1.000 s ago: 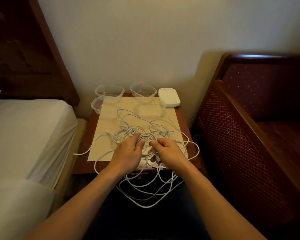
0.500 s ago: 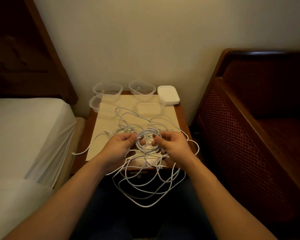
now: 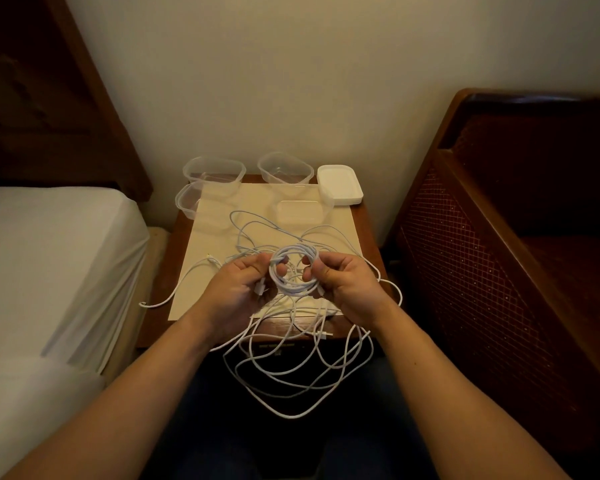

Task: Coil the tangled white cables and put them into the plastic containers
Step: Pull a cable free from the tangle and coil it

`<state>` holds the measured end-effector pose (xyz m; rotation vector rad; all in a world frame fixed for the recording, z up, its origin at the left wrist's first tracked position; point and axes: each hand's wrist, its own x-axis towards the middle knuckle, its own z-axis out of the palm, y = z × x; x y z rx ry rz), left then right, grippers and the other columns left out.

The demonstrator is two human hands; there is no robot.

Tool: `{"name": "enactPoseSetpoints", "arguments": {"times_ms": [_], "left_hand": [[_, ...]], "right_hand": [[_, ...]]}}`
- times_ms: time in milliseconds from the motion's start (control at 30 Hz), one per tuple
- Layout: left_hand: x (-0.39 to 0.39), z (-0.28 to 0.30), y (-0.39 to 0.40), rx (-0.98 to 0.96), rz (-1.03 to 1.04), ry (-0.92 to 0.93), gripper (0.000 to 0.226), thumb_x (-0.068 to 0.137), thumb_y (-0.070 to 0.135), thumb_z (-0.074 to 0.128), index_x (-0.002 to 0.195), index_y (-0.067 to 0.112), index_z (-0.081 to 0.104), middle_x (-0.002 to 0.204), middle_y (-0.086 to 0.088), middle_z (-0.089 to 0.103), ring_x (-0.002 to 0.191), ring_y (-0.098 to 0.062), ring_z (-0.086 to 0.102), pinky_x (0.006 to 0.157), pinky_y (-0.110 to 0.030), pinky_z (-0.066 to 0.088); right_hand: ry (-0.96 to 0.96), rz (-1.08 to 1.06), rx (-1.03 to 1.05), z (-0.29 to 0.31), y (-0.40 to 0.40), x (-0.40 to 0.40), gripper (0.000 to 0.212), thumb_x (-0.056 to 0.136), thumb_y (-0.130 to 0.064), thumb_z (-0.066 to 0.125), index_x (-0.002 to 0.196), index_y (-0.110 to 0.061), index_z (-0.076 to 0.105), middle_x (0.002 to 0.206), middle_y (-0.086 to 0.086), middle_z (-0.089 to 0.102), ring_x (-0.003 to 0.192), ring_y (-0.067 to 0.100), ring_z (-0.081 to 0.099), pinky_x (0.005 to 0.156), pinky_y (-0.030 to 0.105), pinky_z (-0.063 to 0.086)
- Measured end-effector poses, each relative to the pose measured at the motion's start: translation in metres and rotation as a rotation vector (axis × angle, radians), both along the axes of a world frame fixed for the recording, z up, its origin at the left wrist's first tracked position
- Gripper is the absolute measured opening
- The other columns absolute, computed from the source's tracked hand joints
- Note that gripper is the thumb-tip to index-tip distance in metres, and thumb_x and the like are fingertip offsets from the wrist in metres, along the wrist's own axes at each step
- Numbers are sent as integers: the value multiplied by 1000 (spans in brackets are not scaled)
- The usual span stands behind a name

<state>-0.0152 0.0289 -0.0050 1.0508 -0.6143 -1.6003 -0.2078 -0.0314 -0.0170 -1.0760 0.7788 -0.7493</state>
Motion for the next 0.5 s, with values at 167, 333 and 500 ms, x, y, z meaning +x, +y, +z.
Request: {"name": "enactPoseSetpoints", "arguments": {"times_ms": [167,333,500], "left_hand": [[6,1,-8,-8,-27,282,22,90,24,64,92,6,77,72,0,63,78,-16,61,78,-32,58],[3,6,-21,-77,-80,496,24,84,23,75,92,1,74,65,1,61,82,-31,73,83,-43,62],[23,3,-42,31,2,-101,29,101,29,51,113,9,70,92,-5,75,78,-11,62,71,-26,48]], "right_hand": [[-166,98,42,5,-4,12,21,93,-17,60,103,0,67,79,7,67,72,19,58,71,31,51],[-361,95,144,9,-8,28,19,92,-15,53,101,-3,65,76,6,66,68,14,63,70,26,55],[76,-97,5,11,-31,25,19,100,-11,57,102,1,71,85,10,71,65,14,61,60,24,53]]}}
